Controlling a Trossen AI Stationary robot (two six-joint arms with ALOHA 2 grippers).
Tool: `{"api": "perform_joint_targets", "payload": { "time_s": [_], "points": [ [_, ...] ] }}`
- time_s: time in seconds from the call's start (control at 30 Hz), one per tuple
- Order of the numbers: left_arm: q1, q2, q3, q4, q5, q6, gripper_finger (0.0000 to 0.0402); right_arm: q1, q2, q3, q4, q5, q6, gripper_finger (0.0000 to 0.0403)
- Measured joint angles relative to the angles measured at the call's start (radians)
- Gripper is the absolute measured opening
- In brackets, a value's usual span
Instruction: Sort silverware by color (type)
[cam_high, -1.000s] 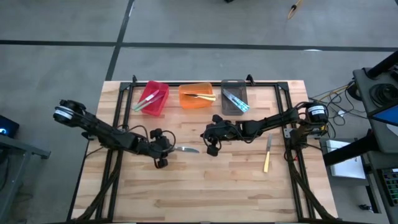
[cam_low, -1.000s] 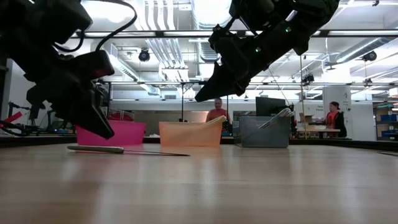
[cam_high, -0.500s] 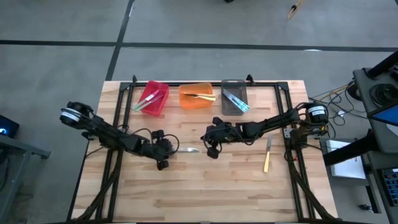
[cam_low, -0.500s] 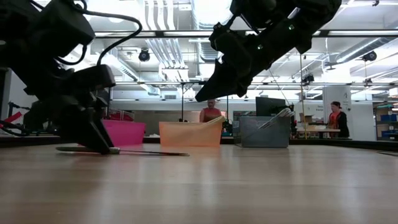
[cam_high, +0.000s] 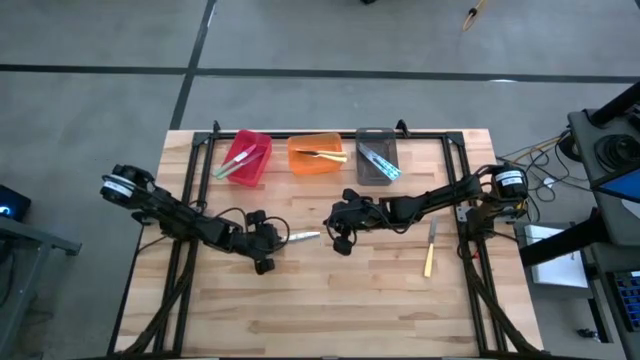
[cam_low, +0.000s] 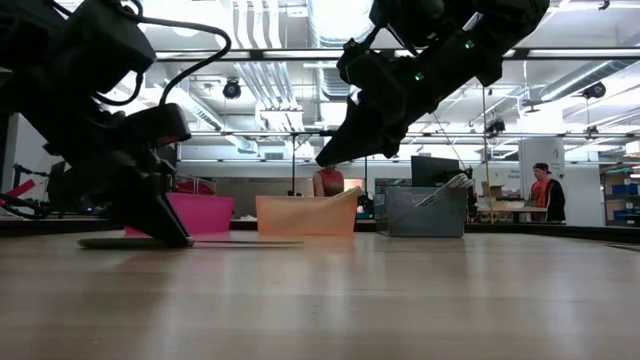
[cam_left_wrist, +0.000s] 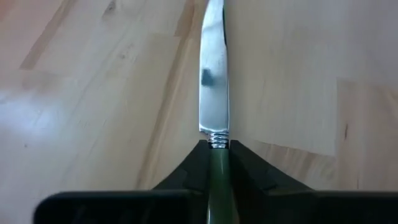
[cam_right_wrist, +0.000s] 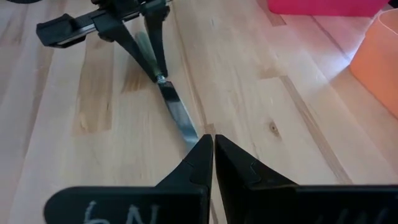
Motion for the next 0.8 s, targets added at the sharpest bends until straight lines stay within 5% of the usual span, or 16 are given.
{"api": "perform_joint_targets", "payload": {
  "time_s": [0.4,0.8],
  "points": [
    [-0.009,-0.062,0.012,-0.026,-0.073,-0.054,0.0006,0.032,0.0,0.0,-0.026,0.0,0.01,0.0009],
    [-0.012,-0.178,0.016,-0.155,0.011,-0.164,0.0004,0.035,0.0,0.0,-0.03,0.0,0.006,0.0009]
  ]
}}
